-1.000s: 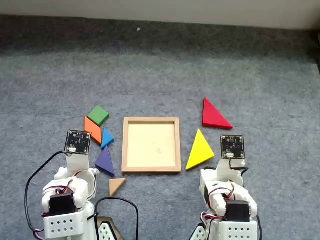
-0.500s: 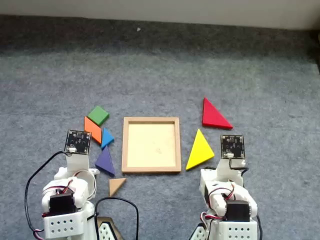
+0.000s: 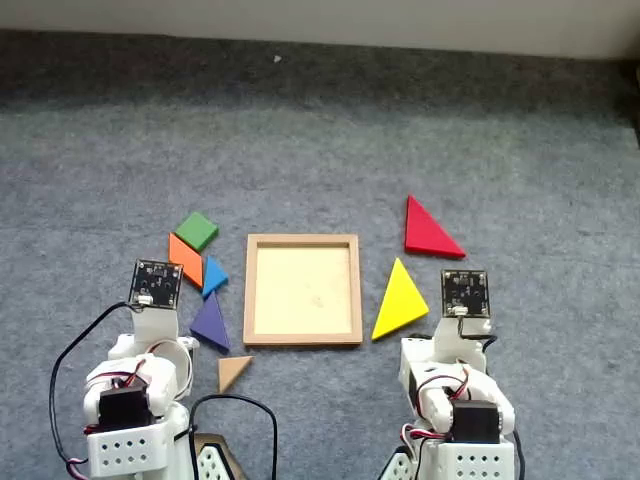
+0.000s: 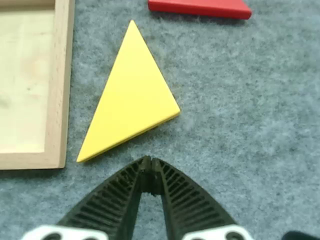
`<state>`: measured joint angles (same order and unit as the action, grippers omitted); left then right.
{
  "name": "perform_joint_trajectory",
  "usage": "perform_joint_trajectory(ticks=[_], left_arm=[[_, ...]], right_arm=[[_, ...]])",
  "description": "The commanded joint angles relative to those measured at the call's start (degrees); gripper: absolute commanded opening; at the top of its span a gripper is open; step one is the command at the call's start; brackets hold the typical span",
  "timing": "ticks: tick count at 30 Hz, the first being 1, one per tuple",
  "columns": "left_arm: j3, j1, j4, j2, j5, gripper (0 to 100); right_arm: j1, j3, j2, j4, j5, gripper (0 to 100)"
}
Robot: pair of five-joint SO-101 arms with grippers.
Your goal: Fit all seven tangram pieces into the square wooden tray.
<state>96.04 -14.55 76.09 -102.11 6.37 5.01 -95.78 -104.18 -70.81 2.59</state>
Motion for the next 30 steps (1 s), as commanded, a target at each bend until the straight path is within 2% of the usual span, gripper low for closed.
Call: perform_joint_trajectory(ticks=[1,20,24,30], left_arm=[[1.1,0.5,0.3,-1.5,-0.4,13],[1.1,0.8,0.3,-1.6,-0.4,13],[1.1,0.8,0.3,-1.6,-0.4,13],[1.1,0.8,0.3,-1.6,-0.4,14]], right_arm=[[-0.4,-8.1,-0.2,-0.2,-0.1,2.0],[-0.8,-8.1,-0.2,-0.4,0.2,2.0],[-2.3,-5.9,-0.2,0.0,7.0,2.0],[-12.6,2.2,-0.2,3.5,17.8,2.0]])
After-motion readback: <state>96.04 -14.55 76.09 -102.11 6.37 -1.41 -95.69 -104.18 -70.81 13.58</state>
